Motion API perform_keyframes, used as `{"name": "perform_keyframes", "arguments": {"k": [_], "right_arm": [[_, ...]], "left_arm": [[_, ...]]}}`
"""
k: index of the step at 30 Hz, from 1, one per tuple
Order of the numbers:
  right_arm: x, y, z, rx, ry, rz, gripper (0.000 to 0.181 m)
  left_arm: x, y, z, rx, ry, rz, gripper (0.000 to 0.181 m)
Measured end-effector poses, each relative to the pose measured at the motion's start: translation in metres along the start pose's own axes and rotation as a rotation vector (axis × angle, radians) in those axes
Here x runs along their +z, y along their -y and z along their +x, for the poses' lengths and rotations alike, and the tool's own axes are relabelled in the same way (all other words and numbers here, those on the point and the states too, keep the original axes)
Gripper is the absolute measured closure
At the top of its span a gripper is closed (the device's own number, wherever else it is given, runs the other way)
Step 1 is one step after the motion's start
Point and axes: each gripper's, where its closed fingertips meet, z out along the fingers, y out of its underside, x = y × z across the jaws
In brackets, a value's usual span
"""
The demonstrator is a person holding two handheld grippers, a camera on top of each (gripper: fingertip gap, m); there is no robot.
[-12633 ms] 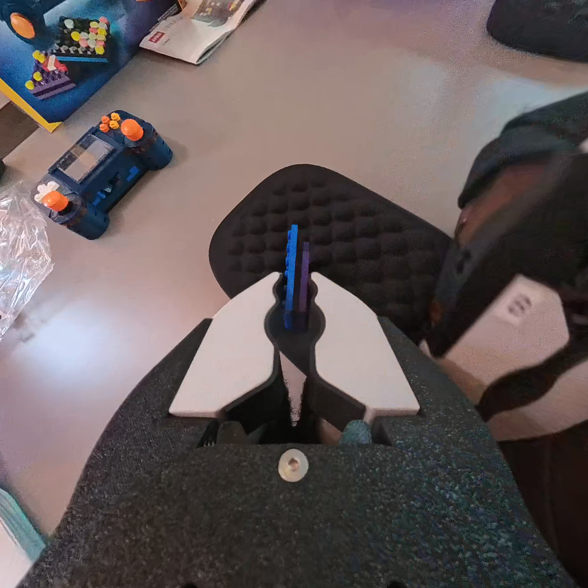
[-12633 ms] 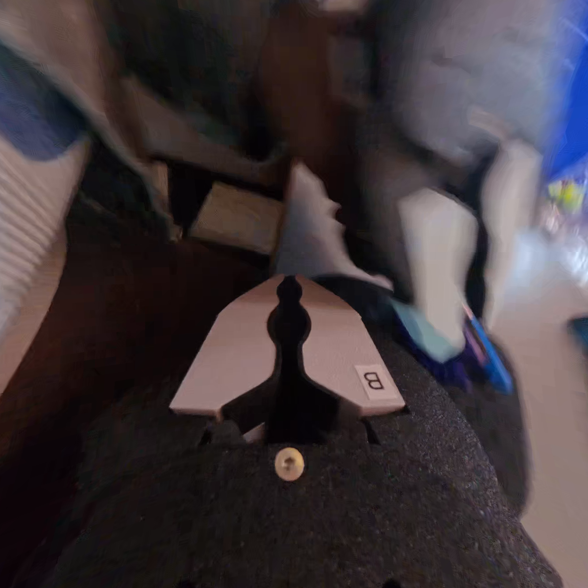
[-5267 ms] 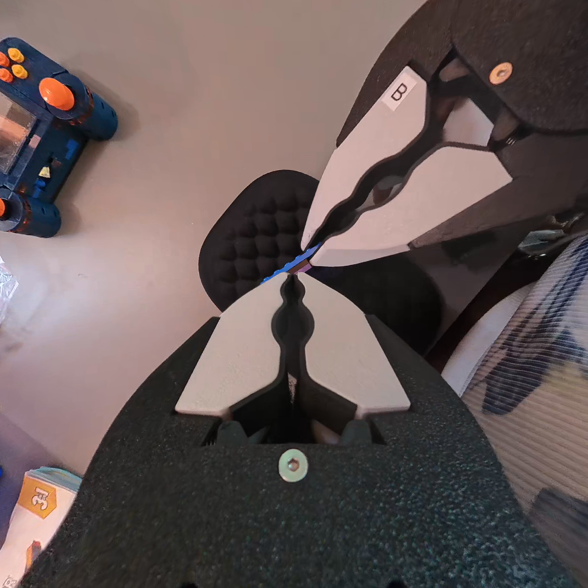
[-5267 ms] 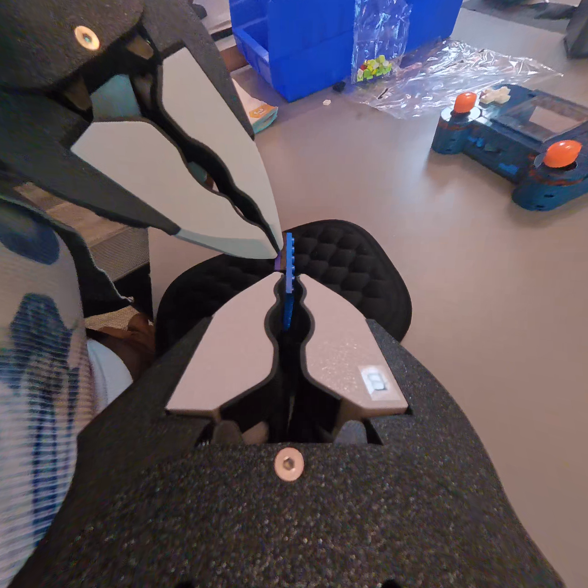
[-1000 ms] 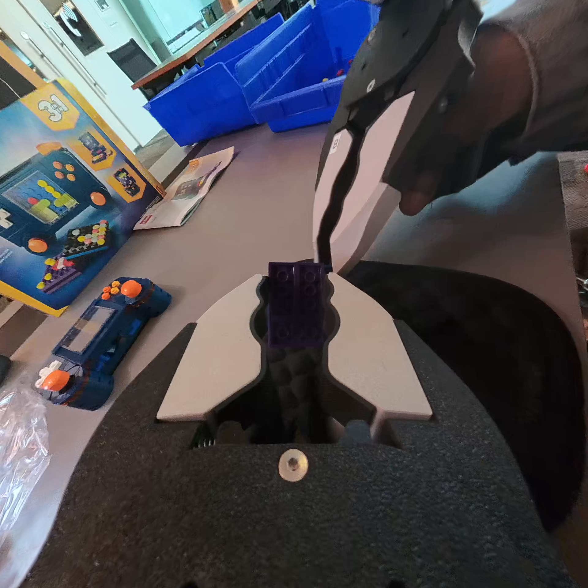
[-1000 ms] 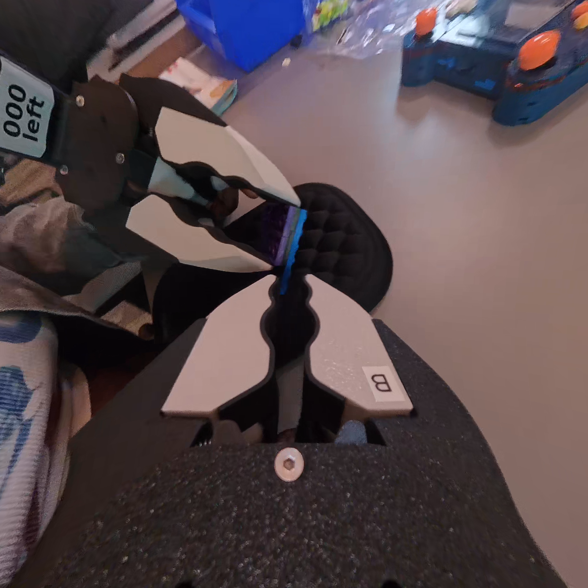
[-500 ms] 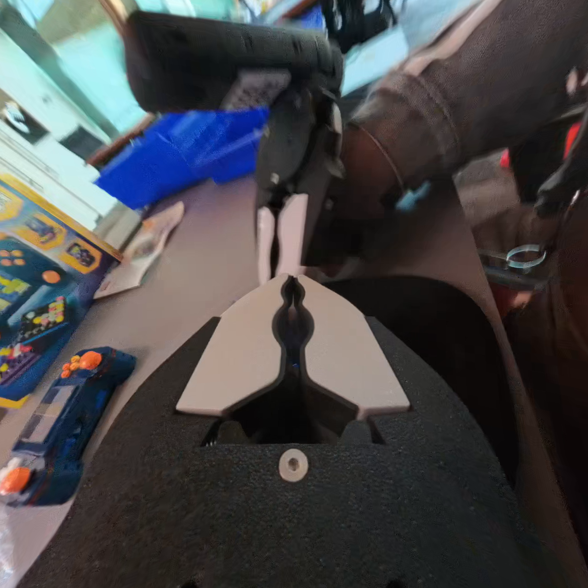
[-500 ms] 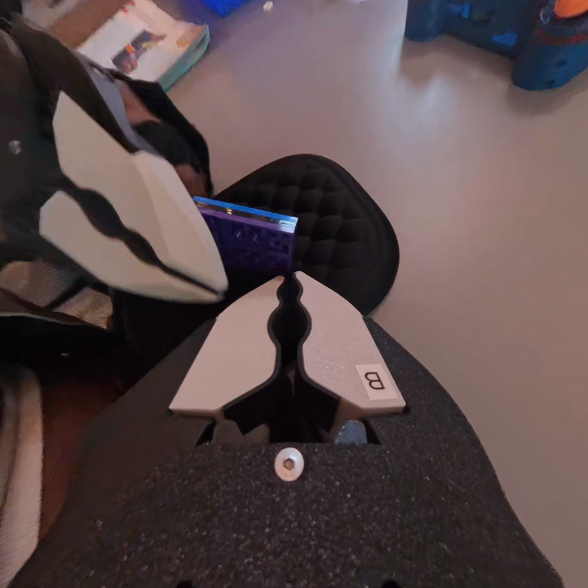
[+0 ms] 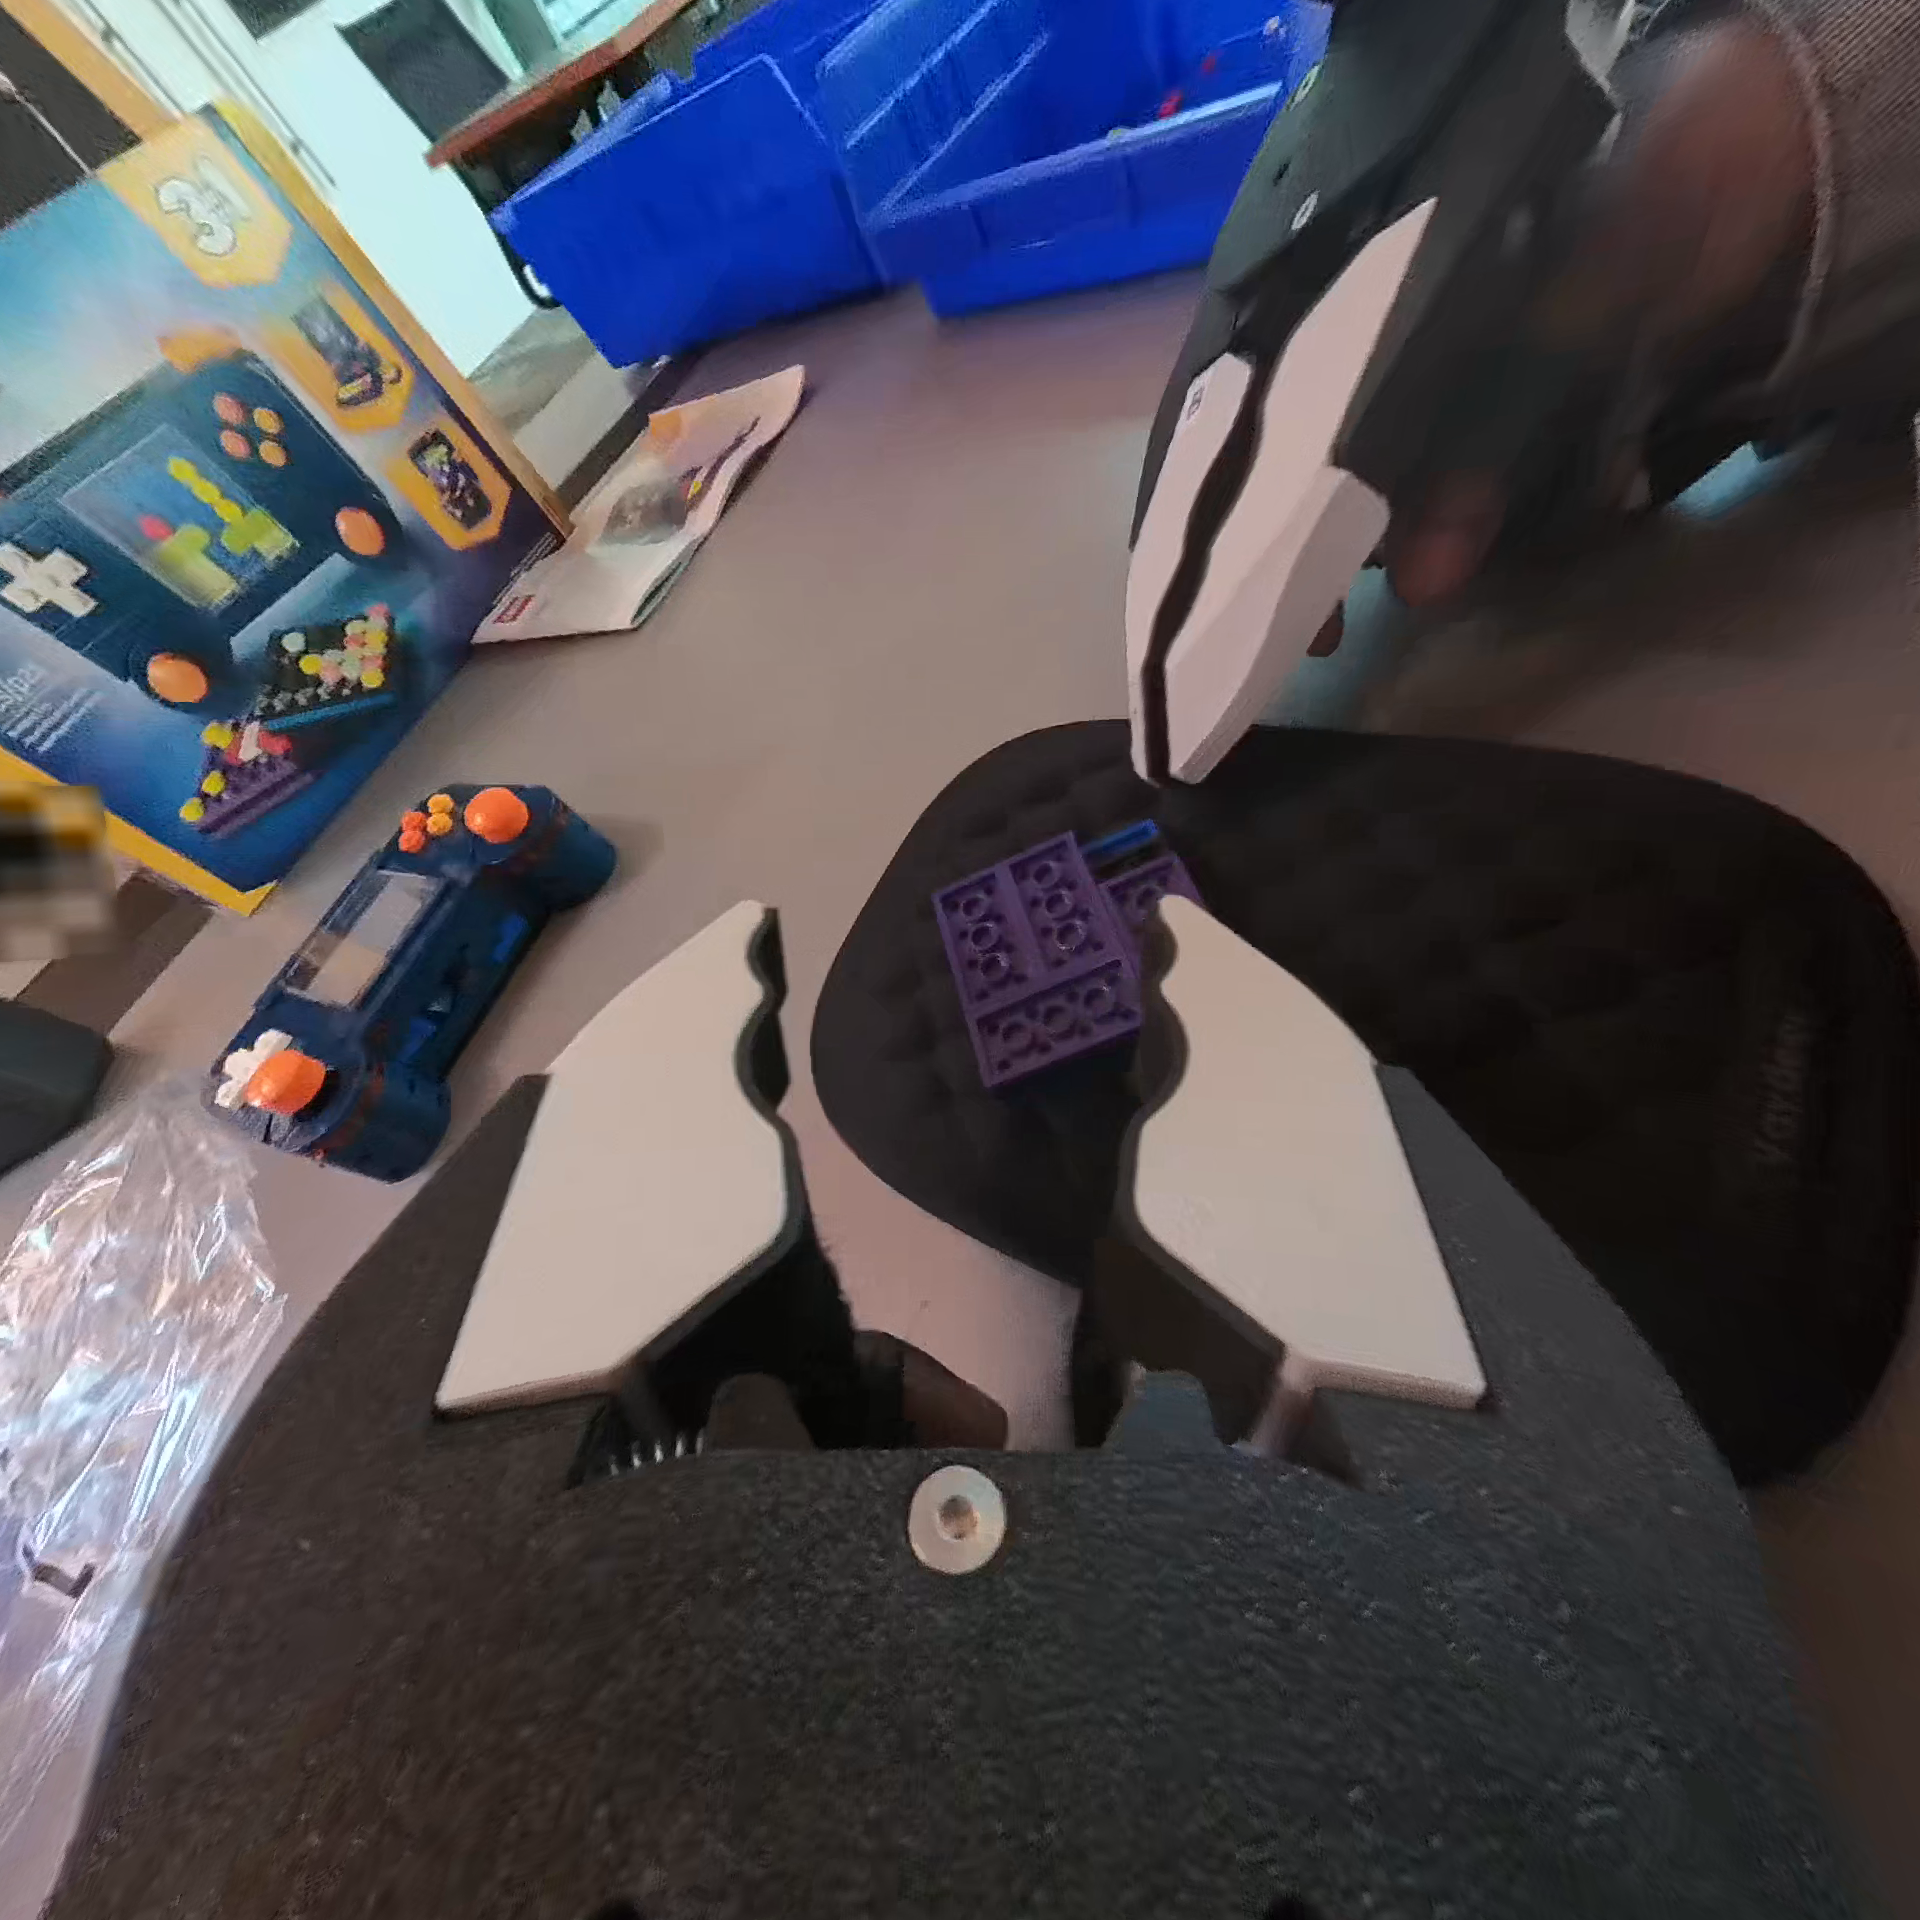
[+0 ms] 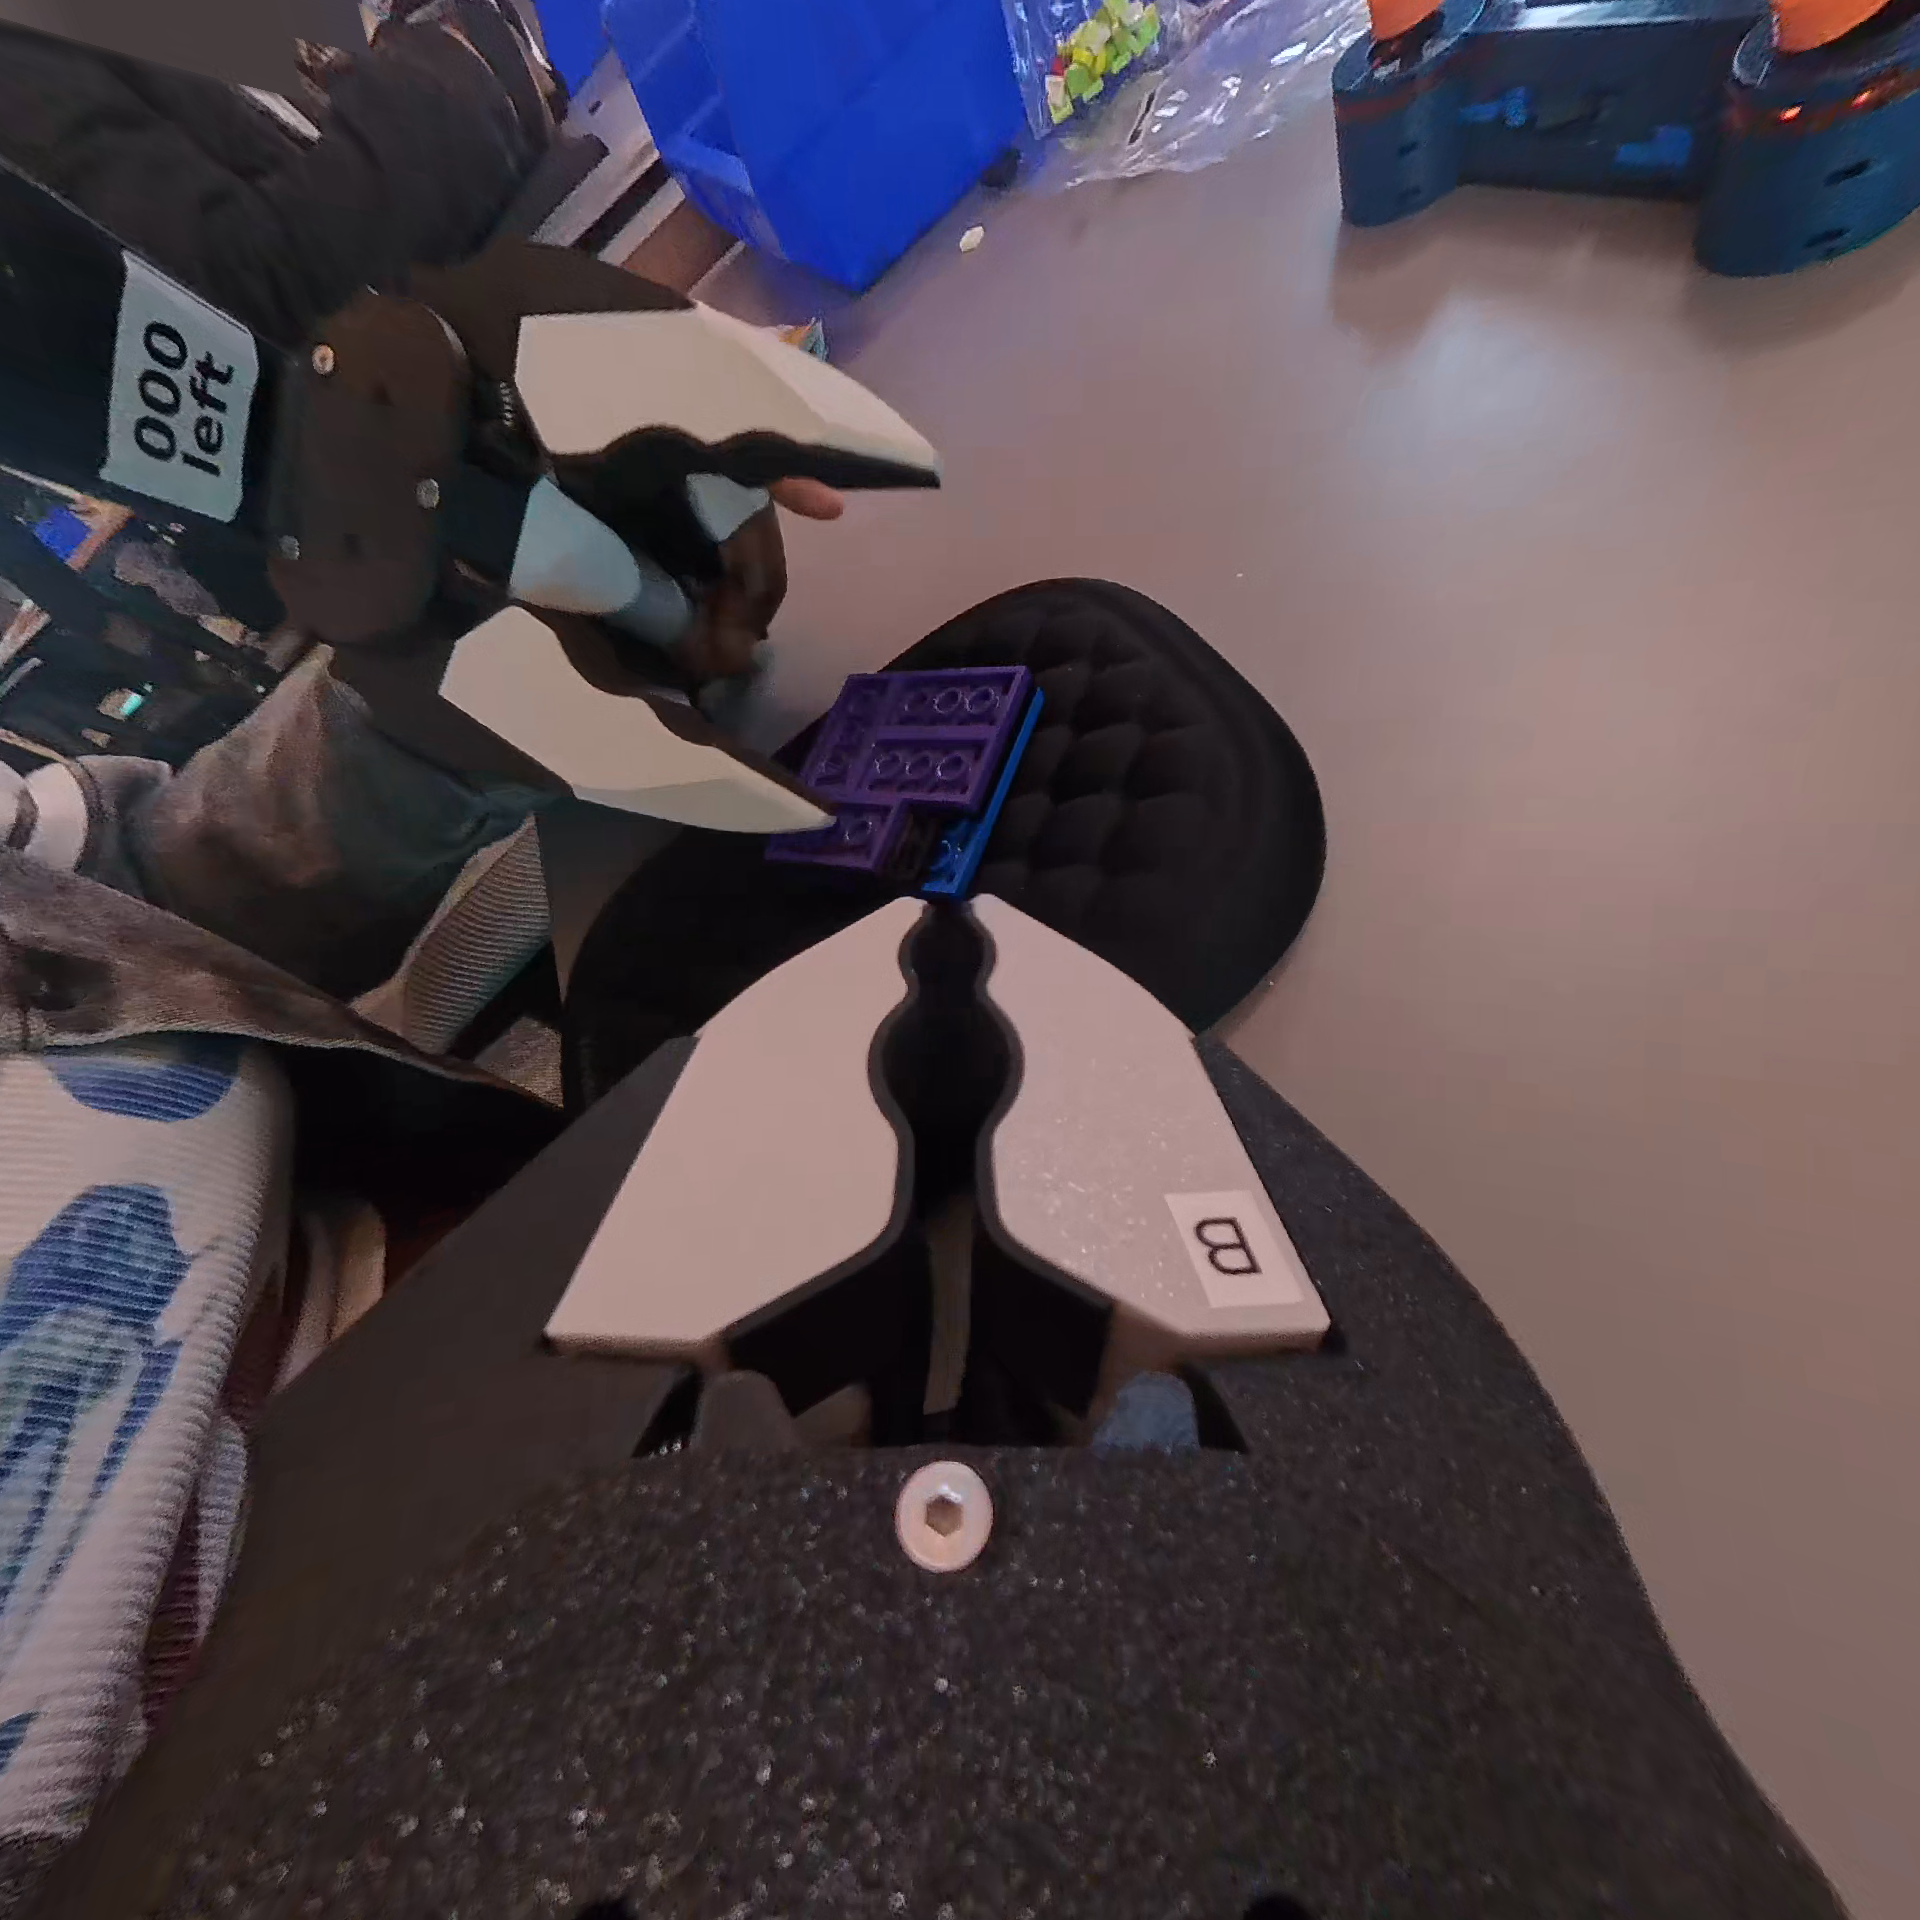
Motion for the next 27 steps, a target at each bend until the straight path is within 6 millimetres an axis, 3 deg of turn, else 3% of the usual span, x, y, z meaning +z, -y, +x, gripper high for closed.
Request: {"name": "perform_keyframes", "arguments": {"k": [4, 7, 9, 11, 13, 16, 20, 27], "right_arm": [[-0.003, -0.002, -0.010, -0.088, 0.055, -0.008, 0.164], [-0.008, 0.003, -0.019, -0.182, 0.084, 0.037, 0.158], [-0.012, 0.008, -0.020, -0.246, 0.056, 0.083, 0.159], [-0.017, 0.014, -0.017, -0.328, -0.002, 0.118, 0.161], [-0.019, 0.017, -0.010, -0.425, -0.077, 0.112, 0.181], [-0.007, 0.006, -0.010, -0.474, -0.016, -0.053, 0.181], [0.006, 0.013, -0.006, -0.508, 0.031, -0.133, 0.181], [0.020, 0.003, 0.000, -0.641, 0.042, -0.329, 0.181]], "left_arm": [[-0.002, 0.006, -0.007, -0.062, 0.051, -0.004, 0.081], [-0.006, 0.012, -0.013, -0.130, 0.087, 0.013, 0.075], [-0.011, 0.020, -0.015, -0.179, 0.094, 0.053, 0.080], [-0.011, 0.021, -0.004, -0.191, 0.016, 0.018, 0.086], [-0.007, 0.009, 0.001, -0.156, -0.001, -0.111, 0.090], [0.001, -0.018, 0.011, -0.124, -0.037, -0.317, 0.091], [0.008, -0.012, 0.016, -0.122, -0.077, -0.304, 0.109], [0.013, -0.016, 0.022, -0.145, -0.130, -0.268, 0.128]]}}
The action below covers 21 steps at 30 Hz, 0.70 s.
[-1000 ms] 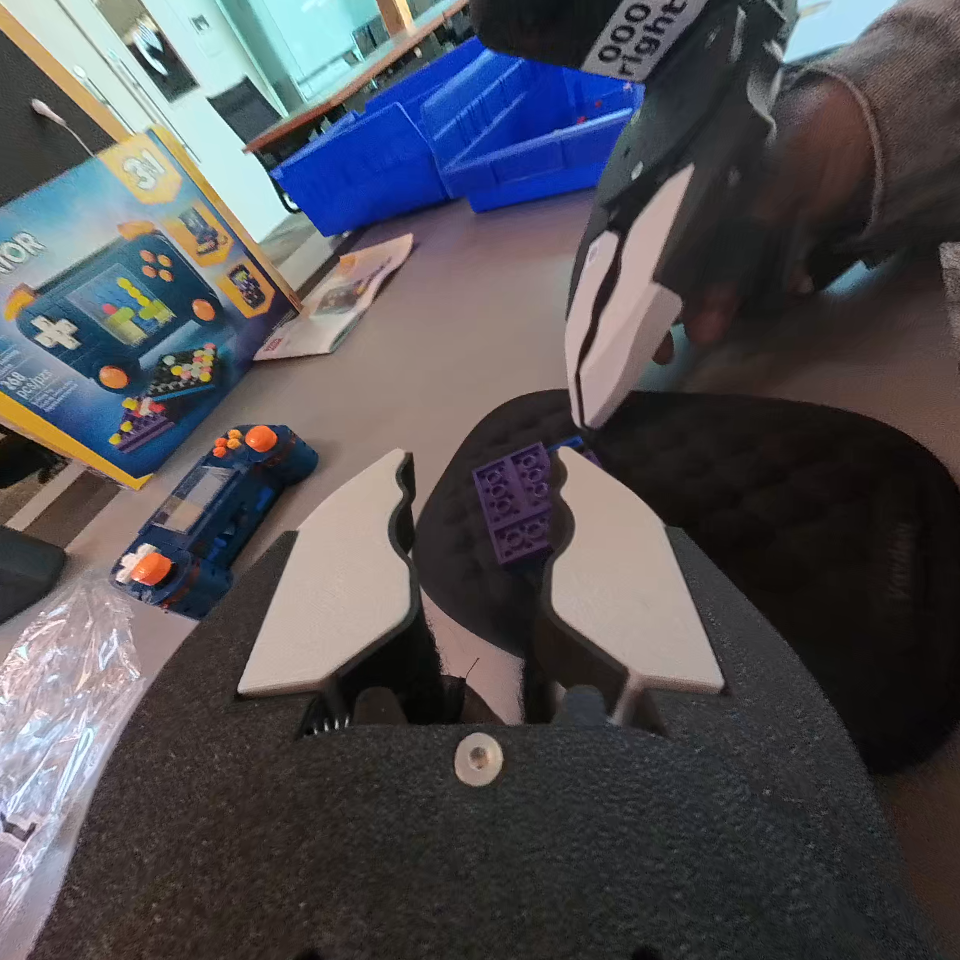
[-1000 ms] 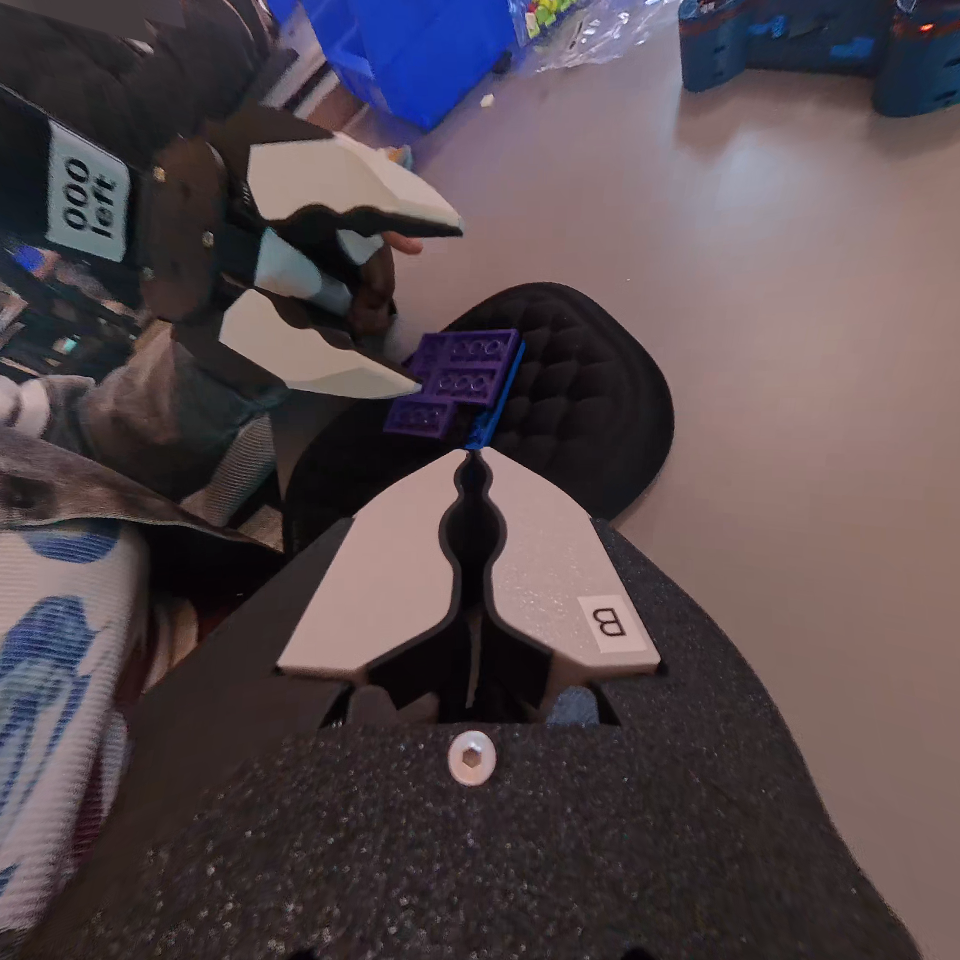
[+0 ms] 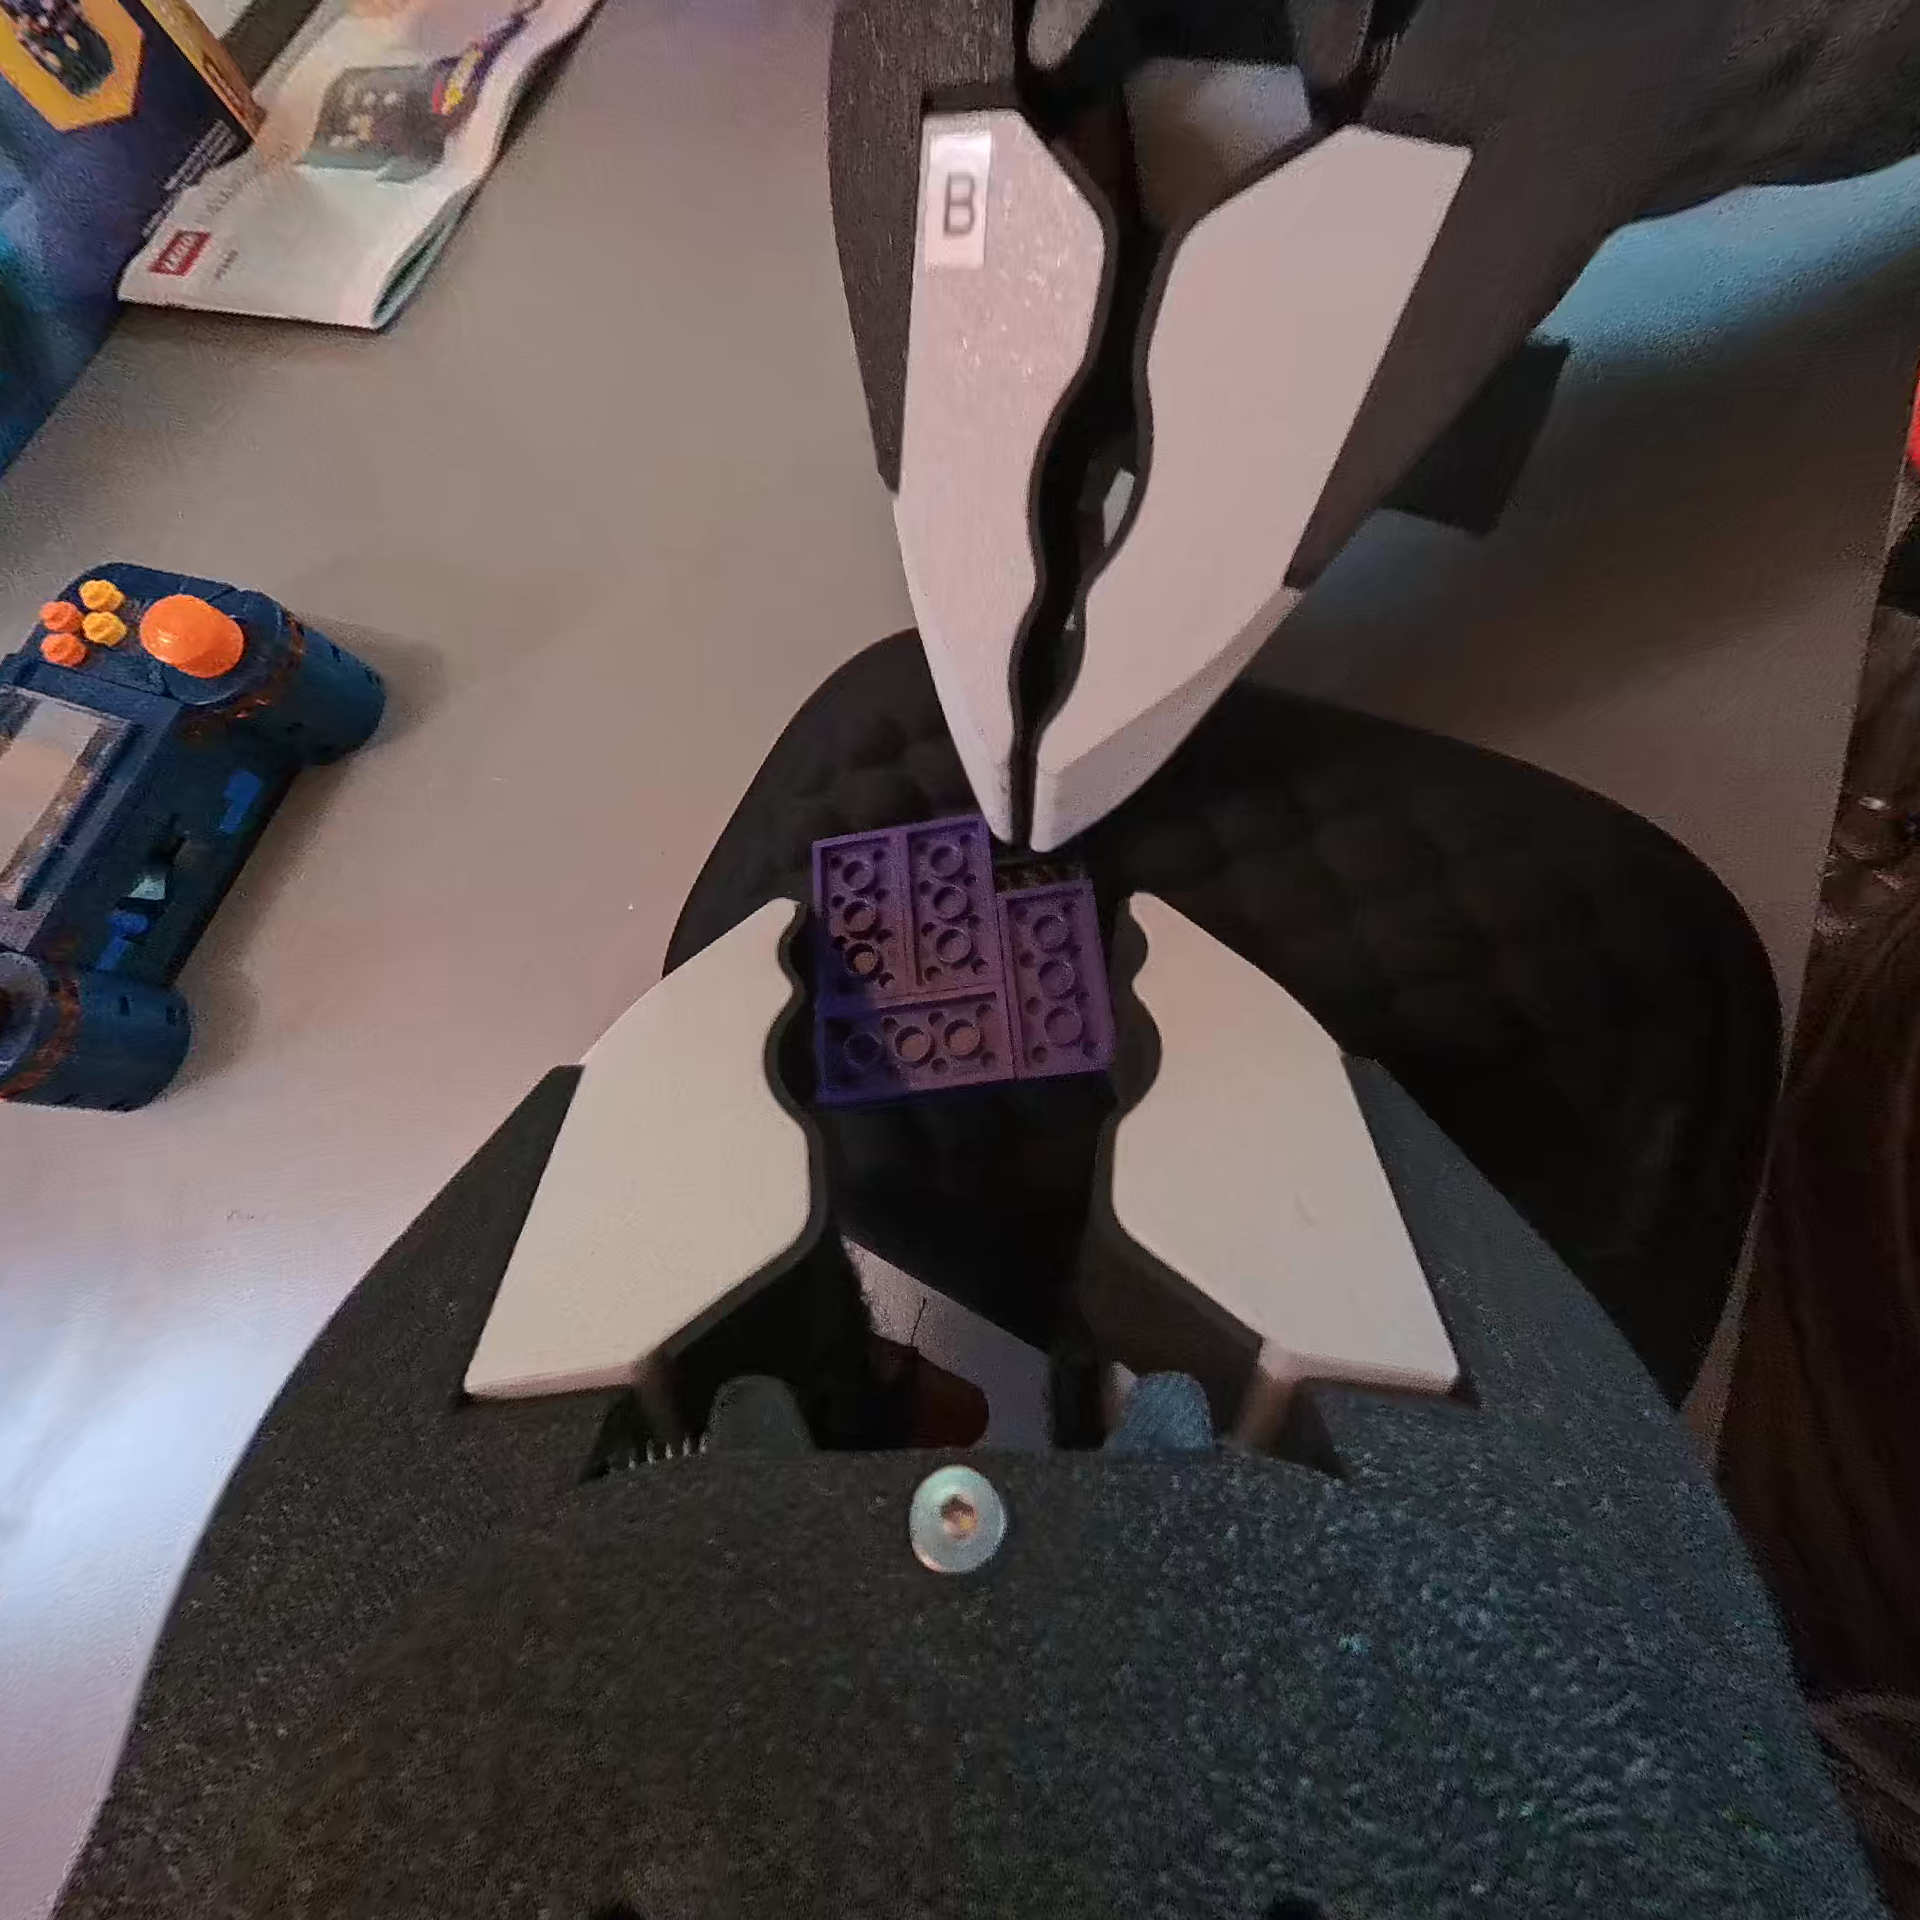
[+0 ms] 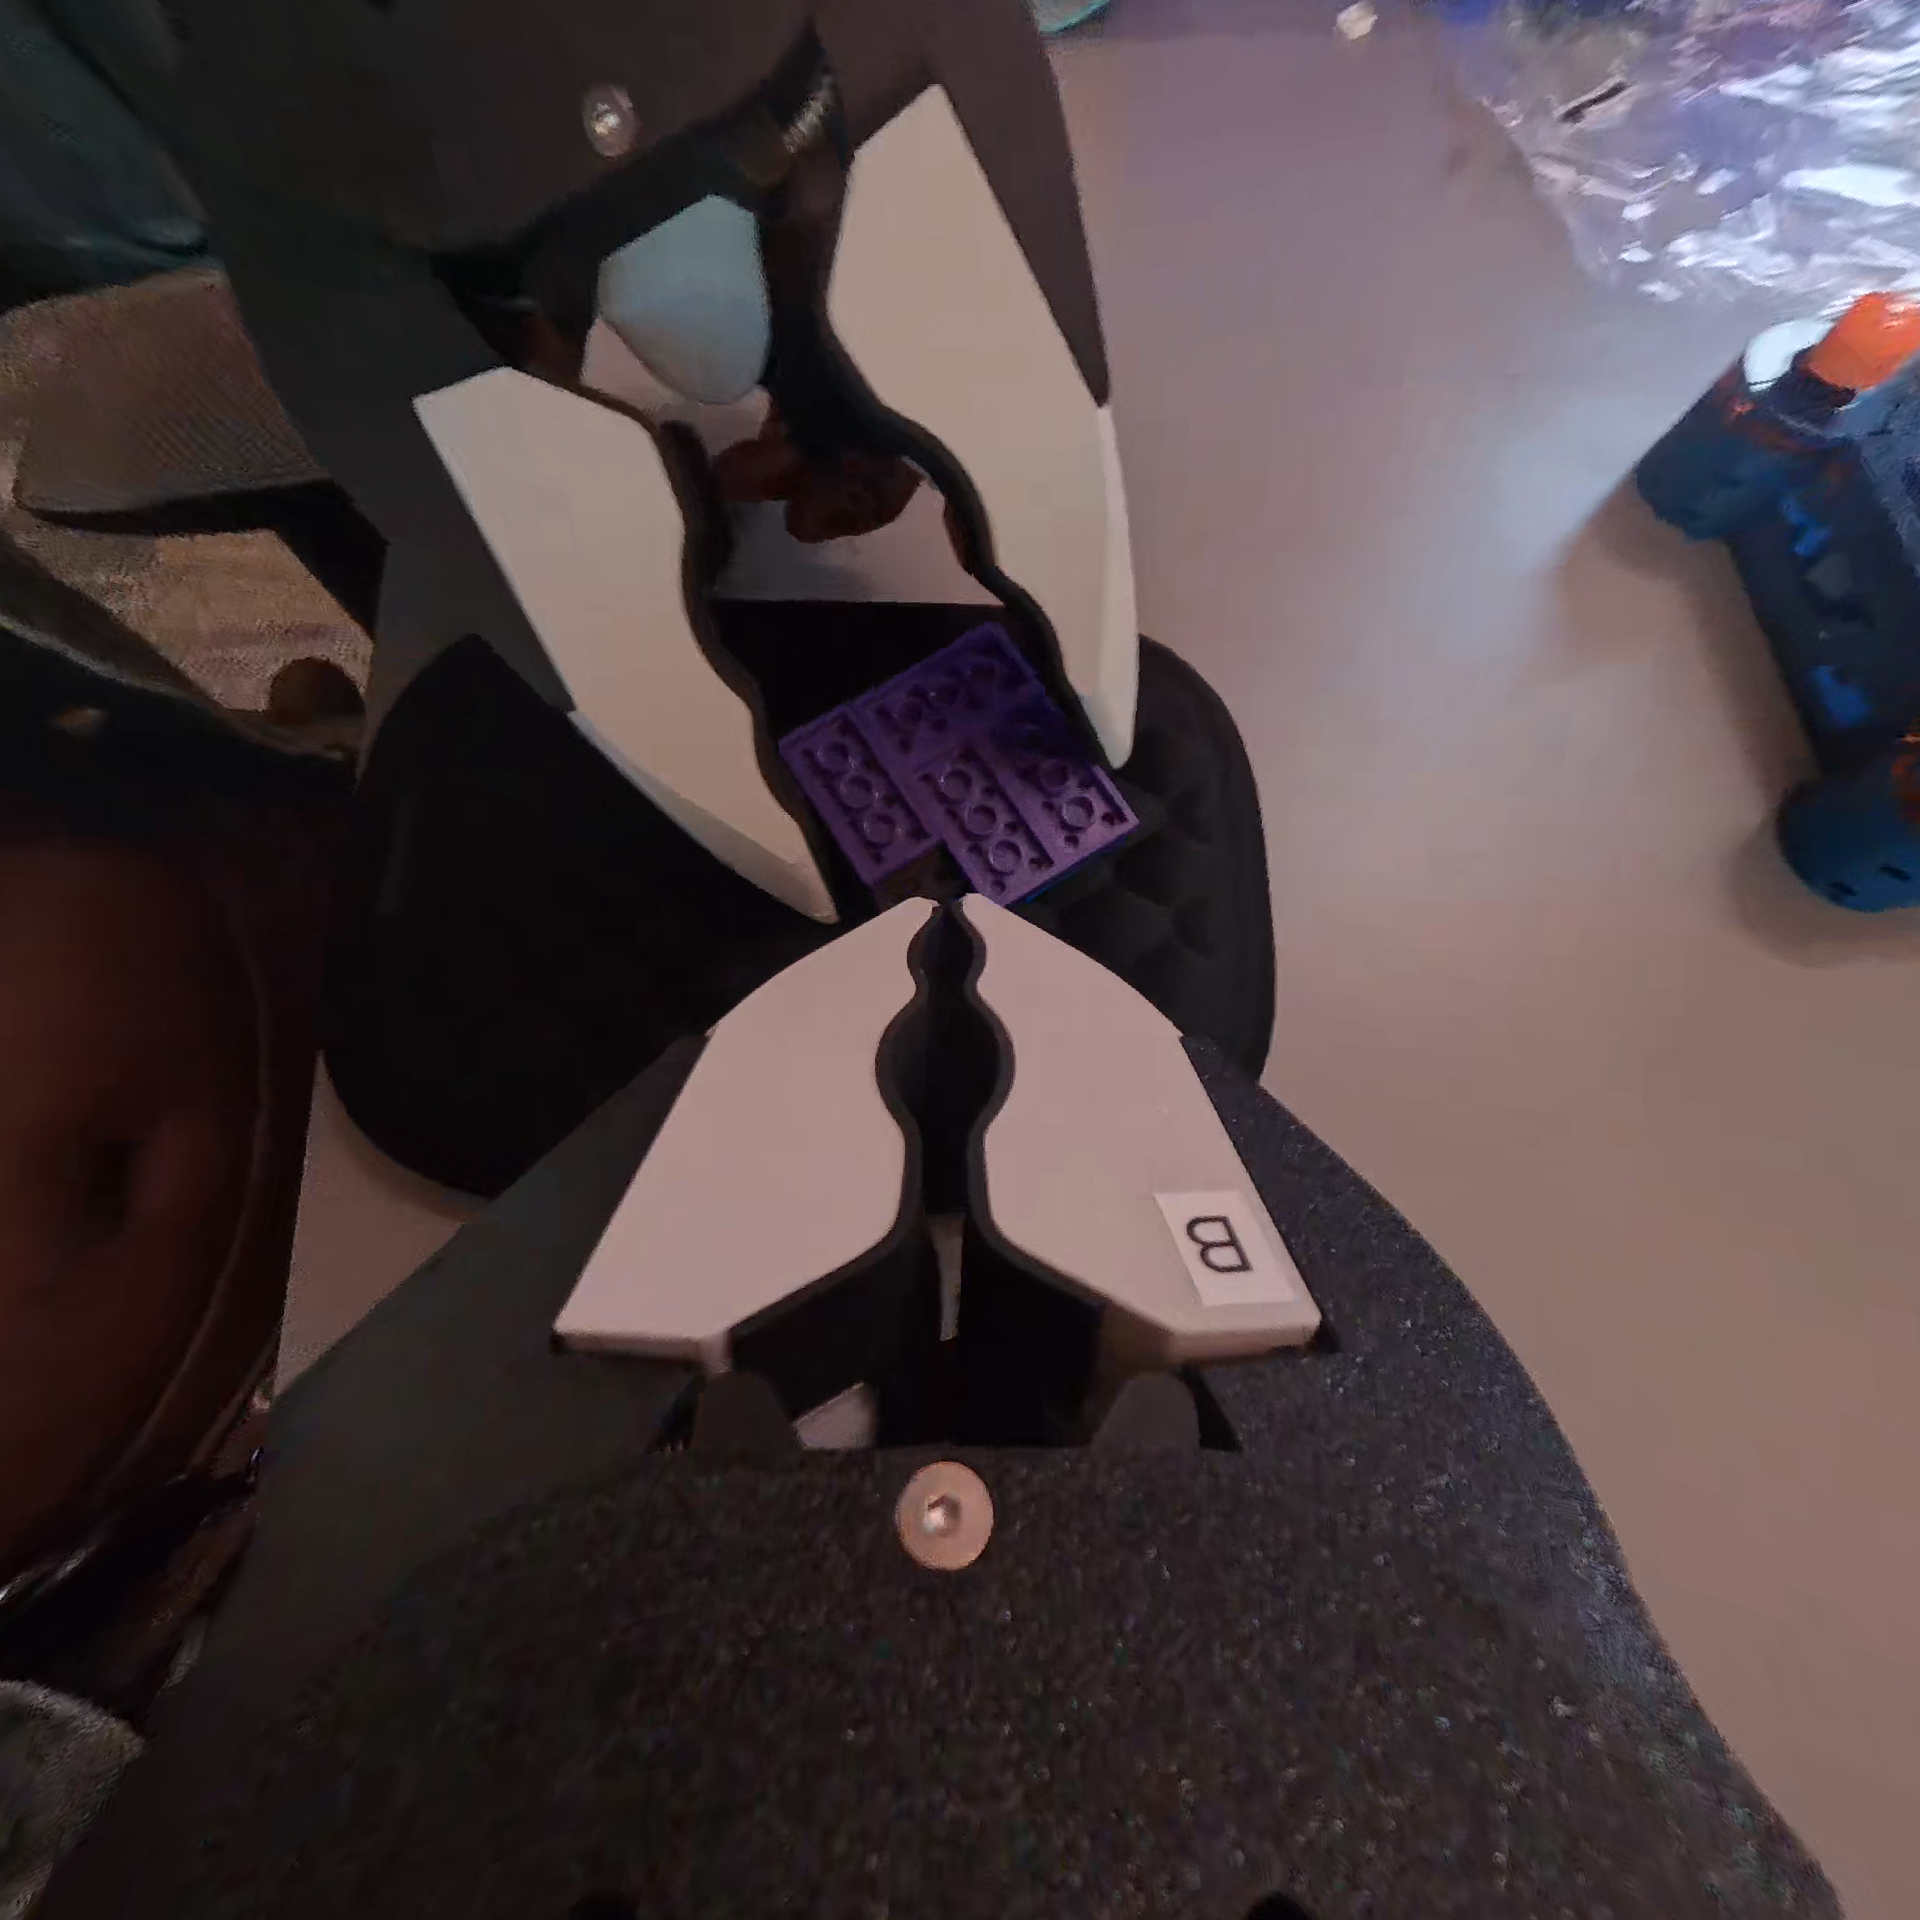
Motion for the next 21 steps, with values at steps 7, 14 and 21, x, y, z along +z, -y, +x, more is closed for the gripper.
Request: {"name": "perform_keyframes", "arguments": {"k": [7, 14, 21], "right_arm": [[0.007, -0.010, 0.000, -0.070, -0.046, -0.217, 0.181], [0.009, -0.013, -0.001, -0.108, -0.034, -0.363, 0.181], [0.011, -0.015, -0.002, -0.105, -0.018, -0.348, 0.181]], "left_arm": [[0.003, 0.001, 0.000, 0.000, -0.004, 0.085, 0.128], [0.002, 0.005, 0.000, 0.069, -0.008, 0.128, 0.129], [-0.015, 0.001, -0.009, 0.016, -0.024, 0.150, 0.132]]}}
